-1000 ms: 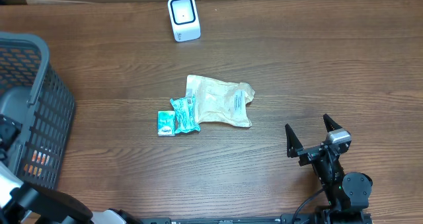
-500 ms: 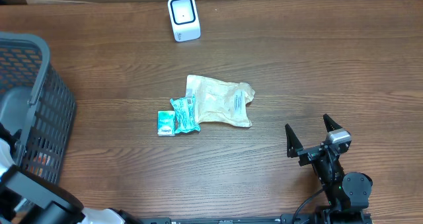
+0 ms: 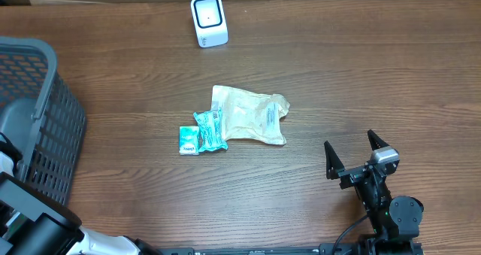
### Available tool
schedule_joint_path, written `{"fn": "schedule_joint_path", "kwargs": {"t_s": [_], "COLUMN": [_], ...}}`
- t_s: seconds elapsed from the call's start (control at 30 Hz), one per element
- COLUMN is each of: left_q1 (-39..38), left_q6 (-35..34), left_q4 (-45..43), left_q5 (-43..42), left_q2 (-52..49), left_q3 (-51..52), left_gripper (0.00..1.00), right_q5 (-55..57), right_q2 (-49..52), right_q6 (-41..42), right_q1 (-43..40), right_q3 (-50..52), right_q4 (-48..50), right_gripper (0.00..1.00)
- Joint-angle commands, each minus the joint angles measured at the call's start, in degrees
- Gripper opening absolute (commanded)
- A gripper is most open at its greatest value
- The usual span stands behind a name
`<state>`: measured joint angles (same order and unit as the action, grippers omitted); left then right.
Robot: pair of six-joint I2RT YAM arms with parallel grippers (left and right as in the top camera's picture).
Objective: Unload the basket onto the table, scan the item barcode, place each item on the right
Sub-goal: 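Reach into the basket and grasp the orange barcoded box with left gripper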
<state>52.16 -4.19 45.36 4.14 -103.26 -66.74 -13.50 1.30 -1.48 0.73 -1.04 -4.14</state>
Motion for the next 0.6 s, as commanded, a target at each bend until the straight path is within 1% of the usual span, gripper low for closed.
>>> {"fn": "schedule_joint_path", "kwargs": {"t_s": [0.0,0.1,0.23,0.33,0.47,0.57], "left_q1": [0.2,0.2,0.2,0.1,-0.7,-1.9], "left_q6": [0.7,0.3,-3.2,-6.4,-7.8,-8.8], "left_q4": [0.4,2.3,7.6,13.4,20.5,24.6], "left_q5": [1.2,1.2,1.2,0.5,-1.4,-6.8], "left_q2": [-2.6,-2.4,-1.6,-0.2,2.8,6.3], "left_q3": [0.4,-1.4,-7.2,-14.6,-27.0,-36.7], "left_gripper": [0.04,0.04,0.04,0.04,0.04,0.04], "right_q5": [0.4,0.4,0.4,0.4,0.4,0.4], "right_q2": [0.0,0.0,0.0,0.0,0.0,0.0], "right_q6": [0.2,0.2,0.2,0.2,0.2,0.2], "right_q1": [-0.4,-0.4,-0.4,-0.4,-0.4,-0.4], "right_q3": [0.4,0.4,0.4,0.4,0.4,0.4], "right_q4": [0.2,0.2,0.2,0.2,0.2,0.2], "right_gripper": [1.0,1.0,1.0,1.0,1.0,1.0]}}
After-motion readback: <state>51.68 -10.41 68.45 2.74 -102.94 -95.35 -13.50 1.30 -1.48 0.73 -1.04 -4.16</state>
